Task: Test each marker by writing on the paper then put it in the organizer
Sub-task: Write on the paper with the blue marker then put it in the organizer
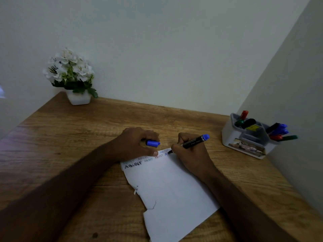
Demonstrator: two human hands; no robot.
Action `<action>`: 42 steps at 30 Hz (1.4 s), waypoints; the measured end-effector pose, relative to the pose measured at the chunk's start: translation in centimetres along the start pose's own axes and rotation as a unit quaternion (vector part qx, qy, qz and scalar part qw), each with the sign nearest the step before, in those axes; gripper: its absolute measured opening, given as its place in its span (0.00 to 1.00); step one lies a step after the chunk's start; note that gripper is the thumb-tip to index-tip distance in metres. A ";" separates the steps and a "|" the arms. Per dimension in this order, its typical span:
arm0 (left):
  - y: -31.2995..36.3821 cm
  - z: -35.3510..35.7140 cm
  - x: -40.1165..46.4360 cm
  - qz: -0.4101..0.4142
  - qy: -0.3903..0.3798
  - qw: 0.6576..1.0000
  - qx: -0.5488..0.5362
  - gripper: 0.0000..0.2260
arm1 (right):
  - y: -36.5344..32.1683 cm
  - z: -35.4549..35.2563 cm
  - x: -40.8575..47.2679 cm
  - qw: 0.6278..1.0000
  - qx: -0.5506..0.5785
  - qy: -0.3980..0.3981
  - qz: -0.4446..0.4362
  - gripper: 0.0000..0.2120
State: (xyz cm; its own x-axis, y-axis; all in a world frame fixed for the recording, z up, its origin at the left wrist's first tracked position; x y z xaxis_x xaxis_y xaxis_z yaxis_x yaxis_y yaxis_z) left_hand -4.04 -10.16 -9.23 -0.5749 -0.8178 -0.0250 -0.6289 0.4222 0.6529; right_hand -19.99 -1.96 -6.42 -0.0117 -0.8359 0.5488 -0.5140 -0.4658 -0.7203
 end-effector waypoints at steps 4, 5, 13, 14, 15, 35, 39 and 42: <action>-0.1 0.0 0.0 -0.001 0.000 1.000 0.007 0.34 | -0.1 0.1 0.0 1.000 -0.004 -0.002 -0.002 0.15; -0.1 0.0 0.0 0.000 0.000 1.000 0.009 0.35 | -0.1 0.1 0.1 1.000 -0.003 -0.001 -0.003 0.14; 0.1 -0.1 -0.1 0.001 0.002 1.000 0.022 0.35 | -0.1 0.0 0.0 1.000 -0.007 0.002 -0.003 0.15; 0.1 -0.1 -0.1 0.001 0.002 1.000 0.023 0.36 | -0.2 0.1 0.0 1.000 -0.006 0.001 -0.004 0.15; 0.1 0.0 -0.1 0.001 0.001 1.000 0.022 0.36 | -0.2 0.2 0.0 1.000 -0.005 -0.002 -0.006 0.14; 0.0 0.0 0.0 -0.004 -0.001 1.000 0.006 0.36 | -0.2 -0.6 -0.1 1.000 -0.011 0.011 0.015 0.15; 0.0 -0.1 0.0 -0.005 0.000 1.000 0.011 0.36 | -0.2 -0.5 -0.1 1.000 -0.018 0.007 0.007 0.15; -0.2 0.0 0.2 -0.009 -0.003 1.000 0.009 0.35 | 0.1 -0.5 -0.1 1.000 -0.025 0.002 0.013 0.15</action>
State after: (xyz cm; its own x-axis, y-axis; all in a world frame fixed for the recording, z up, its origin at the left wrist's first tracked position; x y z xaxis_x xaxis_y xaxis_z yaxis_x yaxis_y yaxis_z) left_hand -4.02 -10.35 -9.39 -0.5667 -0.8229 -0.0402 -0.6484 0.4154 0.6380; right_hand -20.48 -1.77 -6.31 -0.0299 -0.8461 0.5321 -0.5554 -0.4286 -0.7126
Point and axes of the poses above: each hand's wrist, its own x-axis towards the middle knuckle, its own z-axis out of the palm, y = z × x, the point moved 7 cm from there along x, towards the middle knuckle, and after that the axes turned 14 degrees about -z, right-handed, at the moved point
